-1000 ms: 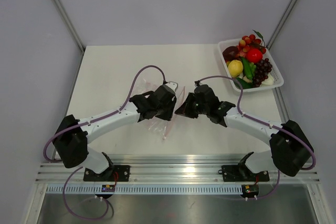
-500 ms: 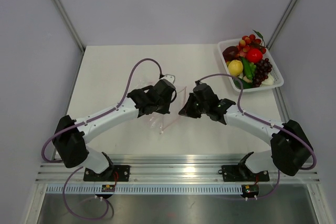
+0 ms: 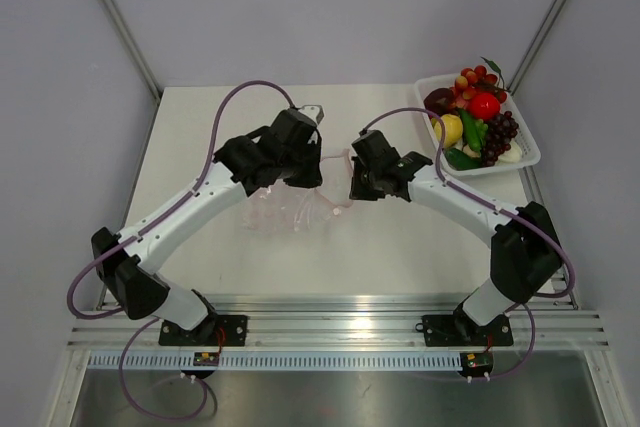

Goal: Place the food in the zip-top bag and seal the zipper
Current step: Open the zipper of the food storage bag.

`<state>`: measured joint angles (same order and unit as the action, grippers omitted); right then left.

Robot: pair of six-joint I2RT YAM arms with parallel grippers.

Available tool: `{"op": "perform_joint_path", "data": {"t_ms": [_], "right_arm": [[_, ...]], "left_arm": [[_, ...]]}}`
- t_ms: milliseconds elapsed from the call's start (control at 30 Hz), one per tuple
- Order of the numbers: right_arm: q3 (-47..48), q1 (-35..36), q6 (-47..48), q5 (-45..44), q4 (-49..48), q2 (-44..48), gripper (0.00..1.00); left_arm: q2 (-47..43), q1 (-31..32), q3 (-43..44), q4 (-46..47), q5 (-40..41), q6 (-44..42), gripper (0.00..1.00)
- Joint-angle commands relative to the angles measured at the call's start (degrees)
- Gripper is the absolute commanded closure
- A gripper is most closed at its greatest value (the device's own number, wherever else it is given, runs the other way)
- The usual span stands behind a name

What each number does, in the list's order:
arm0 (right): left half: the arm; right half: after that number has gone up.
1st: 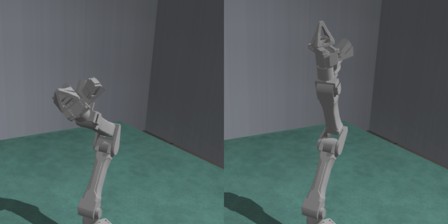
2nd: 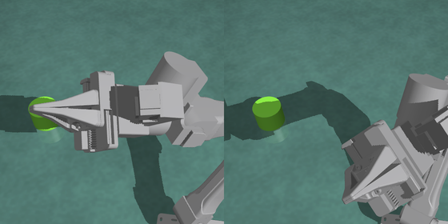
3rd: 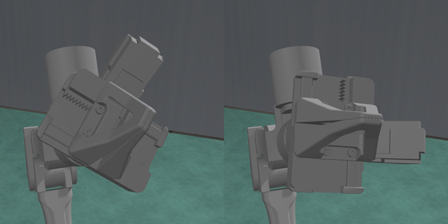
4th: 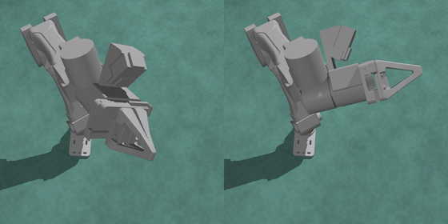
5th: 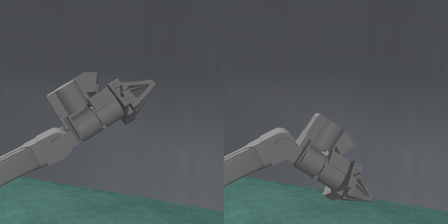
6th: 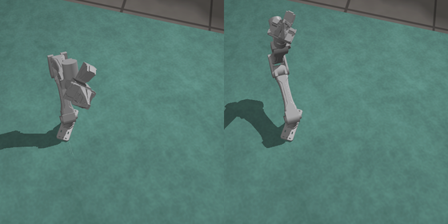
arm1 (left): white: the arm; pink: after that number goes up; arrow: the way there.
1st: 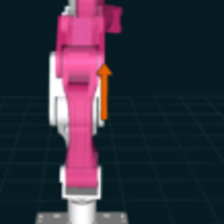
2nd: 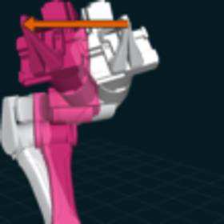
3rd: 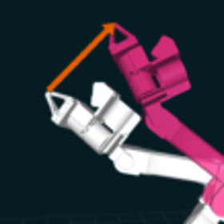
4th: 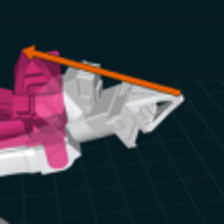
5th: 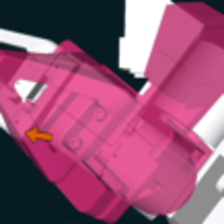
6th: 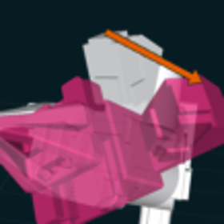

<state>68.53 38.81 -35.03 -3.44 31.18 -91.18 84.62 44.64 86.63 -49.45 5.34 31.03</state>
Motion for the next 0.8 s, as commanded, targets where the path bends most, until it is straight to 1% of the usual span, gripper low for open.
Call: {"op": "perform_joint_path", "data": {"t_ms": [0, 67, 133, 167, 300, 367, 433, 533, 633, 667, 733, 767], "right_arm": [[5.2, -0.93, 2.24, -2.36, 2.48, 1.52, 1.0], [7.13, -1.1, 3.12, -2.27, 2.92, 2.66, 1.0], [8.98, -1.36, 3.91, -2.45, 3.71, 2.85, 1.0], [9.42, -1.63, 4.17, -2.62, 3.8, 2.76, 1.0], [8.91, -3.82, 5.32, -2.8, 3.02, 2.84, 1.0], [6.8, -5.22, 5.93, -2.01, 0.3, 3.37, 1.0], [6.26, -7.95, 6.28, -0.87, -0.42, 3.11, 1.0], [6.44, -10.76, 7.42, 0.01, -0.59, 3.28, 1.0], [7.49, -11.82, 9.0, 0.81, 0.28, 4.08, 1.0], [8.71, -12.26, 9.53, 0.81, 1.68, 4.25, 1.0], [9.77, -12.53, 10.67, 0.81, 3.0, 4.43, 0.96], [10.65, -12.53, 11.12, 0.81, 4.14, 4.69, 0.84]], "left_arm": [[0.37, -0.43, 4.33, -0.39, -7.36, 0.88, 1.0], [0.55, -1.39, 5.04, 0.66, -10.42, 1.4, 1.0], [0.81, -3.85, 4.78, 2.16, -13.67, 2.19, 1.0], [0.9, -5.17, 4.52, 3.56, -13.95, 2.37, 1.0], [2.48, -7.46, 1.44, 7.17, -13.52, 3.25, 1.0], [3.62, -7.55, -0.49, 10.14, -11.86, 2.99, 1.0], [5.37, -7.55, -1.2, 12.7, -11.5, 2.9, 1.0], [7.48, -7.55, -0.15, 14.38, -10.97, 3.77, 1.0], [9.51, -7.38, 0.73, 17.37, -11.32, 4.48, 1.0], [10.12, -7.12, 2.56, 17.11, -10.97, 4.57, 1.0], [12.75, -6.85, 5.11, 15.71, -10.1, 4.13, 1.0], [13.72, -6.76, 8.17, 13.87, -9.22, 4.04, 1.0]]}}
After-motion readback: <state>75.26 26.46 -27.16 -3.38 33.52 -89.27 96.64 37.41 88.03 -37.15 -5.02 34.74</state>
